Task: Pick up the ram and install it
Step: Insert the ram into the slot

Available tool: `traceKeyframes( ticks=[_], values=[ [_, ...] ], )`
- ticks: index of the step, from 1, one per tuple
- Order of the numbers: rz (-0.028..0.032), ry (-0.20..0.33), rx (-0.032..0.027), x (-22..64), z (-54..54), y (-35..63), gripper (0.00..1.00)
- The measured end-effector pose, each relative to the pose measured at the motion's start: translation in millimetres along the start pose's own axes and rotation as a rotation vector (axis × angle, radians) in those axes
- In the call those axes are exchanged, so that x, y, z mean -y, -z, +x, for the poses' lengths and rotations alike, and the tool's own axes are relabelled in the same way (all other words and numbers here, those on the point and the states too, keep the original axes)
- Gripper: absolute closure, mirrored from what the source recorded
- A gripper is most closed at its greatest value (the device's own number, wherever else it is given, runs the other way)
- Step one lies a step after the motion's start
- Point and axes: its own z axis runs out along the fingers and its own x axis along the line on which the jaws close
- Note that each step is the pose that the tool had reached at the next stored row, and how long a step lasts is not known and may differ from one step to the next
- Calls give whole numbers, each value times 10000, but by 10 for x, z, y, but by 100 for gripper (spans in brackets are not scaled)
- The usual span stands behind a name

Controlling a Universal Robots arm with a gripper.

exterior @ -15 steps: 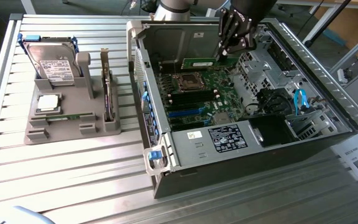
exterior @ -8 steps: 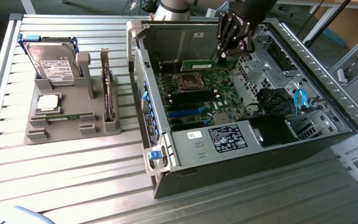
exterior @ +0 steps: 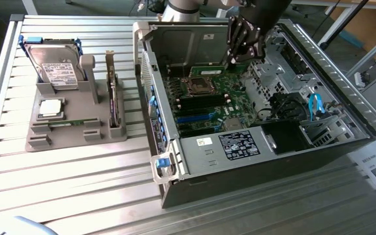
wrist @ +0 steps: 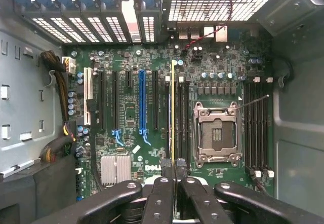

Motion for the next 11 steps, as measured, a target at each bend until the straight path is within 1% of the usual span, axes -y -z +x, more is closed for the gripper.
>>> traceKeyframes(
  ticks=[11],
  values=[
    [0, 0, 0, 9, 3, -119, 88]
  ],
)
